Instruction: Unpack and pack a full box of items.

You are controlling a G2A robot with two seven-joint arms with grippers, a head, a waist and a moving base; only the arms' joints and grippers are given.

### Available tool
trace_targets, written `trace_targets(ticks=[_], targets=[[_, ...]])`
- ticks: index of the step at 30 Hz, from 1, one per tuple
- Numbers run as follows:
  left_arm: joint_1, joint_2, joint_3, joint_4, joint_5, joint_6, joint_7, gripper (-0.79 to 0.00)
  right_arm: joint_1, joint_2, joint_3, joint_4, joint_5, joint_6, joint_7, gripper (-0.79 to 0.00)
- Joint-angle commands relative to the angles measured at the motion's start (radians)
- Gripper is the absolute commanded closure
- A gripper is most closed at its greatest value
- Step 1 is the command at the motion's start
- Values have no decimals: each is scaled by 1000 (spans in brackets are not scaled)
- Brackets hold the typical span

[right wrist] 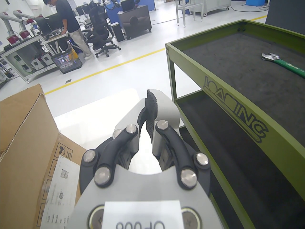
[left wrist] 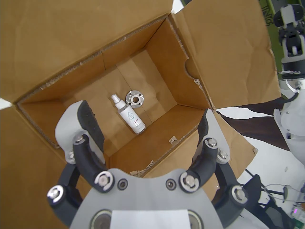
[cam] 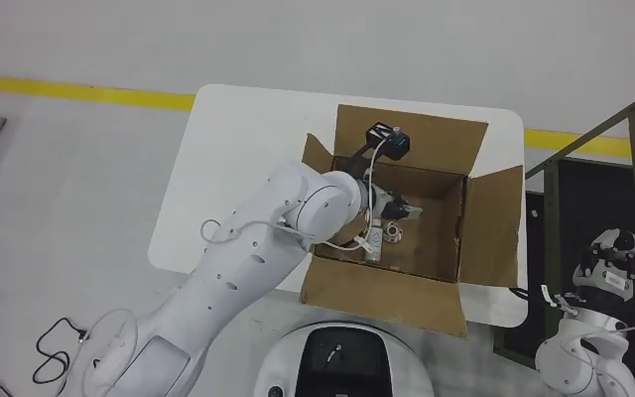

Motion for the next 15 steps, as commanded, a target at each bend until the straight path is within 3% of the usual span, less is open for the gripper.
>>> trace_targets(ticks=[1, 12, 15], targets=[[1, 0, -1, -2, 0, -4, 1, -785, 0, 0, 0, 0, 0, 0, 0, 0], [1, 0, -1, -2, 0, -4, 1, -785, 0, 0, 0, 0, 0, 0, 0, 0], [19, -1, -2, -5, -9, -13, 47, -785, 0, 0, 0, 0, 0, 0, 0, 0]])
